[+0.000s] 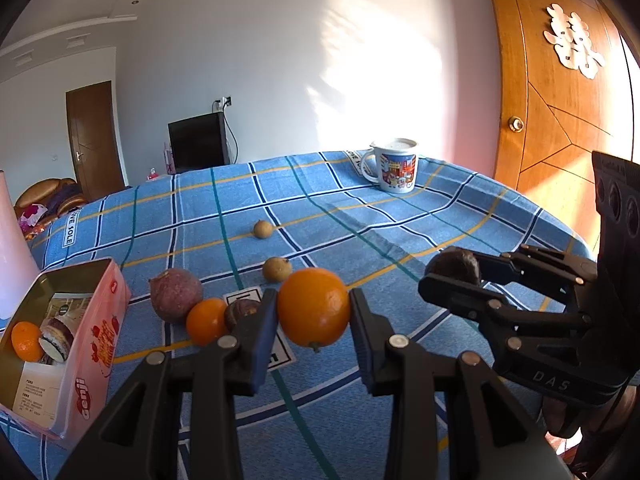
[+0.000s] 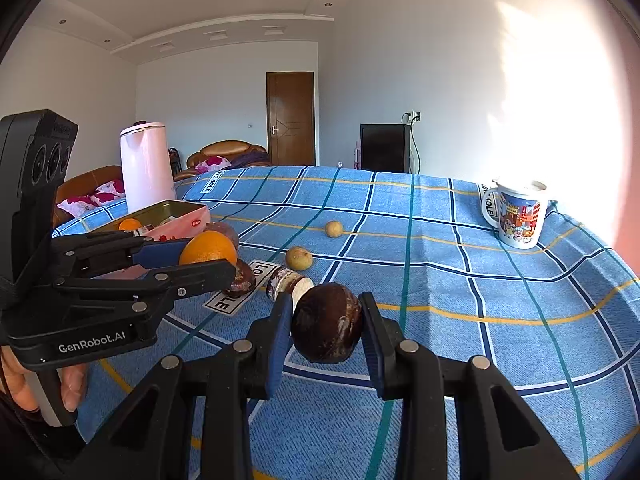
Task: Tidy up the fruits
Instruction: 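Lift the orange with the left tool while the right tool carries the brown fruit toward the tin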
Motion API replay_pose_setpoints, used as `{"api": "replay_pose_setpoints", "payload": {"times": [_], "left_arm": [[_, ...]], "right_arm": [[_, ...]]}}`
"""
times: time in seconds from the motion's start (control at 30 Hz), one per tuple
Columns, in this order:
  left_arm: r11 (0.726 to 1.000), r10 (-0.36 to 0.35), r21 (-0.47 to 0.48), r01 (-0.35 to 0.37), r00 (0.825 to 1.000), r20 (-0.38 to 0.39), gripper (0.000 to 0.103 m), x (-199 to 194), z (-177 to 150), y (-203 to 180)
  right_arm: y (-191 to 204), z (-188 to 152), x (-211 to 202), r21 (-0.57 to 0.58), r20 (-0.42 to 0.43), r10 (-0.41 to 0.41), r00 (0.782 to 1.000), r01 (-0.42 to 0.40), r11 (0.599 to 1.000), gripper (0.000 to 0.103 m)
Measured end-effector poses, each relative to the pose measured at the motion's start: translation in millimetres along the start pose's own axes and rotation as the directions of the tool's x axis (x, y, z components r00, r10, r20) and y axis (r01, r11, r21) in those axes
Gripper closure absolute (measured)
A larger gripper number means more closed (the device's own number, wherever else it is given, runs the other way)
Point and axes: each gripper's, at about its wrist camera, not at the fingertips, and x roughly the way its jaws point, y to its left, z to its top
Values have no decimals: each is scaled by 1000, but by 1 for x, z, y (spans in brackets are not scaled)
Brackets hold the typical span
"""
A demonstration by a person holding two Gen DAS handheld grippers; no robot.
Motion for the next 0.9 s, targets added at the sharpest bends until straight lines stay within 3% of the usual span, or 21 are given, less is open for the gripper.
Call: {"api": "replay_pose_setpoints", "payload": {"times": [0.47, 0.7, 0.9], "left_arm": [[997, 53, -56, -52, 998, 17, 66, -14, 6, 32], [980, 148, -136, -144, 989, 21, 66, -31, 5, 84], [945, 254, -206, -252, 967, -16, 66, -40, -5, 141]], "right_arm": [[12, 25, 3, -49, -11, 16, 1000, -17, 999, 68], [42, 72, 16, -93, -5, 128, 992, -128, 987, 68], [87, 106, 46, -110, -38, 252, 967, -255, 961, 68]]}}
